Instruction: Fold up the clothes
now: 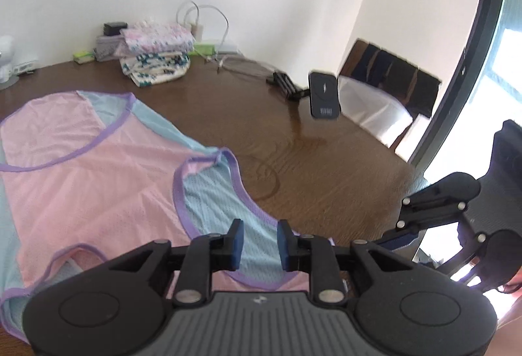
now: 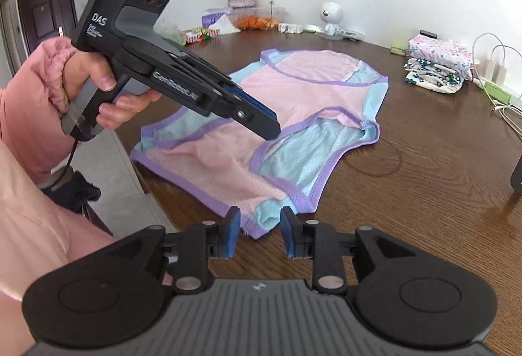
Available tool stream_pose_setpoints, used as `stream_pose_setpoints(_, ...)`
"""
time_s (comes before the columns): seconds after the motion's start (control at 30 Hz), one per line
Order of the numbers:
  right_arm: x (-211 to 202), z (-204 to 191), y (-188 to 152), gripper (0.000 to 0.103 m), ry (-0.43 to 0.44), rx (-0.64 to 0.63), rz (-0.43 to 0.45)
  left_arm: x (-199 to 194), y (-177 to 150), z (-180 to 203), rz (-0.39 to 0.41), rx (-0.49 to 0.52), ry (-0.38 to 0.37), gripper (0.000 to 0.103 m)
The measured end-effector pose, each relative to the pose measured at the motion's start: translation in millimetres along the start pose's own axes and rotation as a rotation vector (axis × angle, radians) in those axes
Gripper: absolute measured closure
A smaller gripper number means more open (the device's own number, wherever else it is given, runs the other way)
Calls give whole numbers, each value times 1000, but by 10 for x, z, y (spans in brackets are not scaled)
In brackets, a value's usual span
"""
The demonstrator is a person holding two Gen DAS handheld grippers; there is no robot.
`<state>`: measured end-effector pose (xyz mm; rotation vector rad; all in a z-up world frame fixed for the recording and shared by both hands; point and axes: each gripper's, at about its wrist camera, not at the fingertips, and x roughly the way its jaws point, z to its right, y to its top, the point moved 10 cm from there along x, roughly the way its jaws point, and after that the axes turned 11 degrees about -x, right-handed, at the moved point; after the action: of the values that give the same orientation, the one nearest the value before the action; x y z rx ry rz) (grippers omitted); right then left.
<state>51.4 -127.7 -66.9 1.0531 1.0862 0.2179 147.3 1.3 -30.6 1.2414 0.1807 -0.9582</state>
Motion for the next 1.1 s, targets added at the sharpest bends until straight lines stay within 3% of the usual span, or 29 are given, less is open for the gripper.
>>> stream_pose_setpoints(0.13,109,51,168,75,4,50,51,-170,41,-119,21,25,60,82)
stream_pose_setpoints(0.2,208,14,234,75,14,44,59,-128,-57,-136,-19,55,76,92)
stream_pose_setpoints(0.43,548,-71,213,79,10,31,-14,182,-422,-163,-136,148,115,94)
stream_pose_setpoints(0.53,600,-38,132,80,6,59,-38,218,-421,-248,-122,136,135,95)
stream_pose_setpoints(0.67,527,-6,148,77,6,87,-5,41,-286,-357,-45,78,160,92)
stream_pose_setpoints(0.7,478,11,182,74,-1,94,17,-5,-252,-385,-25,63,166,83)
stream_pose_setpoints(0.73,422,31,219,62,-12,100,42,-51,-218,-413,-6,48,172,75)
stream_pose_setpoints(0.77,339,64,272,51,-39,107,74,-160,-171,-440,31,36,179,59)
stream_pose_setpoints(0.83,182,122,372,39,-89,121,134,-431,-97,-507,111,10,203,41)
stream_pose_setpoints(0.87,111,145,416,22,-112,128,160,-512,-105,-533,132,-5,214,26)
stream_pose_setpoints(0.9,61,158,444,14,-137,133,179,-557,-131,-547,142,-18,222,13)
stream_pose_setpoints(0.93,16,170,475,3,-165,138,195,-603,-156,-561,153,-31,230,7)
stream_pose_setpoints(0.97,-11,172,496,0,-186,143,207,-649,-182,-575,163,-45,238,6)
stream_pose_setpoints(1.1,45,117,494,0,-183,184,192,-835,-287,-633,206,-98,271,1)
